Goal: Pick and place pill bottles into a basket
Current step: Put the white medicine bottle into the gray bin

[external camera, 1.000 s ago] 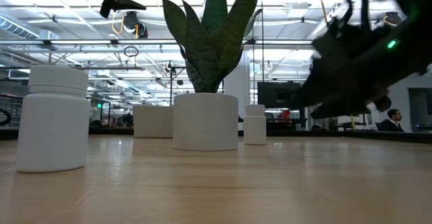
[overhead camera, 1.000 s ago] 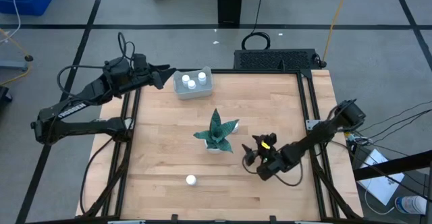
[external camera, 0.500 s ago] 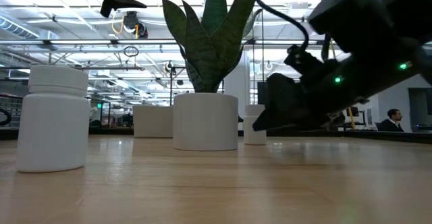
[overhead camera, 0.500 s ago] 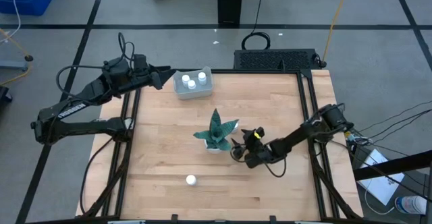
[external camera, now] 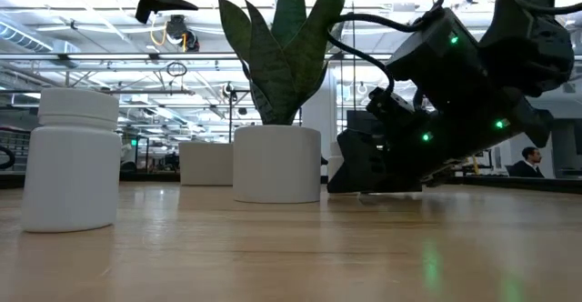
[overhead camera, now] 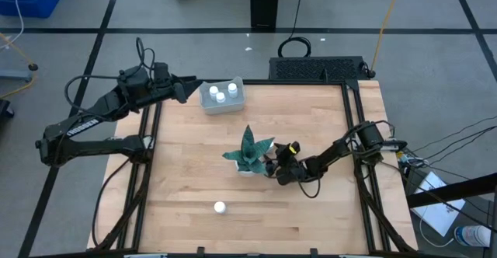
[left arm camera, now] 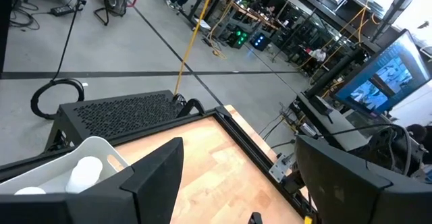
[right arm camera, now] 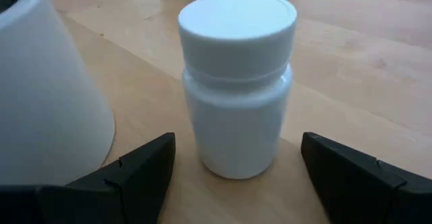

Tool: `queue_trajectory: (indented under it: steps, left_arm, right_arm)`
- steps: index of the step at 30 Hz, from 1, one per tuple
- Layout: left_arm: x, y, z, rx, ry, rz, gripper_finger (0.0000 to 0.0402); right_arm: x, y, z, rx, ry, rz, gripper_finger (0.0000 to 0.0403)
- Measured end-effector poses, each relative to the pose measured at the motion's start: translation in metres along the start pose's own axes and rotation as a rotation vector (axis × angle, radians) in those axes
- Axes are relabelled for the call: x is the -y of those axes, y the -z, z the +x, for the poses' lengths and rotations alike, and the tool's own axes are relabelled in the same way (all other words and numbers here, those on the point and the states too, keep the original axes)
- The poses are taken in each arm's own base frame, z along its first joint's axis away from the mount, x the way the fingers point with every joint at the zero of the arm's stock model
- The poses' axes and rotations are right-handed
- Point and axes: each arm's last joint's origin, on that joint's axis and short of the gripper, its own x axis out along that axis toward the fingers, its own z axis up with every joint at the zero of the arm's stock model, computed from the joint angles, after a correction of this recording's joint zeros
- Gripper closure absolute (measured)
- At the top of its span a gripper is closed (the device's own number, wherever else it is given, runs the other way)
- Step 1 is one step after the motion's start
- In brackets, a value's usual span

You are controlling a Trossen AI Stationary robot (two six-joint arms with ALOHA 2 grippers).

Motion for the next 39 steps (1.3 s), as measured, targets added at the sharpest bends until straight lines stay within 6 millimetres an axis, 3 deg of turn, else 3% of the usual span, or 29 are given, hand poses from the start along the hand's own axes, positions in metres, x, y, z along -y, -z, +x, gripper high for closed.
queue_trajectory:
  steps: [6,15,28,39]
  left_arm:
    - [0.0,0.0,0.0,-0.01,0.014,-0.002,0.0115]
    - [0.001,0.0,0.0,-0.013,0.018,-0.002,0.0116]
    - [0.001,0.0,0.0,-0.014,0.019,-0.002,0.0114]
    - [0.001,0.0,0.0,-0.011,0.02,0.002,0.0123]
  right_arm:
    - [0.001,-0.002,0.003,-0.005,-0.005,0.016,0.0111]
    - [0.002,-0.004,0.004,-0.014,-0.011,0.037,0.0248]
    - [0.005,-0.033,-0.014,0.0,0.024,0.086,0.0248]
    - [0.033,-0.087,-0.066,-0.025,0.08,0.022,0.0248]
